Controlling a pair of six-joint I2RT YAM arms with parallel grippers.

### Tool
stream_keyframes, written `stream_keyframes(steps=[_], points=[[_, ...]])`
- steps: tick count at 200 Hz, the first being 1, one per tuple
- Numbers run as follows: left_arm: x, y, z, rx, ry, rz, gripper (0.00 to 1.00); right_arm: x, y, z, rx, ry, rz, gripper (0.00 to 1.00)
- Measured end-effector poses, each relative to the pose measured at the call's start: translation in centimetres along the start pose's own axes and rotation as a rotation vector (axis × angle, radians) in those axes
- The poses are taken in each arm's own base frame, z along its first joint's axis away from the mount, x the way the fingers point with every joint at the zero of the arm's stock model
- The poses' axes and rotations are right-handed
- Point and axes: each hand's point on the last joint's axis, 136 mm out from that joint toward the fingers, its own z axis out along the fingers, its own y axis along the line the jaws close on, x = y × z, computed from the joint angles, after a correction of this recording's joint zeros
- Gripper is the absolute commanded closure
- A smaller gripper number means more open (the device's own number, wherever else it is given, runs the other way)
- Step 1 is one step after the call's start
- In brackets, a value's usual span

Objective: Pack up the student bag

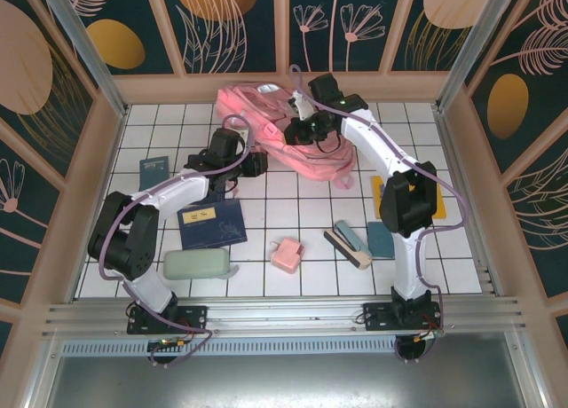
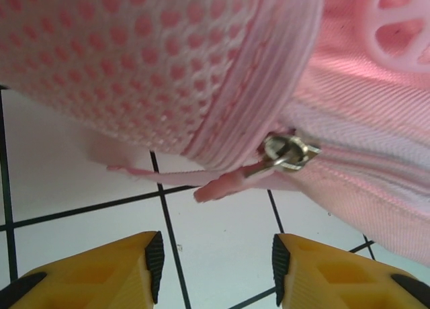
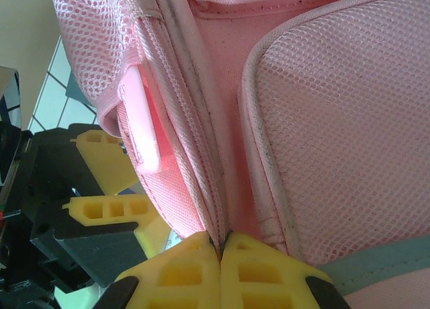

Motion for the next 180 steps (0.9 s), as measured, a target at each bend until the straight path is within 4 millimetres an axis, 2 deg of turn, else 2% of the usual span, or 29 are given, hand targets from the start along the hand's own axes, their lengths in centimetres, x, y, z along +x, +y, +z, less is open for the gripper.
stream_keyframes(steps=[11, 21, 39, 86, 122, 147, 180], points=[[-0.5, -0.1, -0.1, 0.000, -0.015, 0.006, 0.69, 0.0, 0.0, 0.1, -0.001, -0.001, -0.001, 1.00], [-1.1, -0.3, -0.1, -0.001, -0.035, 0.024, 0.83, 0.1, 0.0, 0.2, -0.004, 0.001, 0.000, 1.00], [-1.8, -0.4, -0.2, -0.003, -0.059, 0.036, 1.00, 0.4, -0.1, 0.4, -0.006, 0.008, 0.011, 1.00], [-1.6, -0.3, -0.1, -0.005, -0.054, 0.053, 1.00, 0.6, 0.1, 0.8, -0.007, 0.012, 0.017, 1.00], [0.3, -0.1, 0.2, -0.001, -0.016, 0.045, 1.00, 0.3, 0.4, 0.9, -0.012, 0.000, 0.031, 1.00], [1.8, -1.4, 0.5, 0.032, 0.014, 0.046, 1.00, 0.1, 0.6, 0.9, -0.019, -0.008, 0.048, 1.00], [2.7, -3.9, 0.6, 0.091, 0.029, 0.054, 1.00, 0.1, 1.0, 1.3, -0.024, -0.008, 0.056, 1.00]])
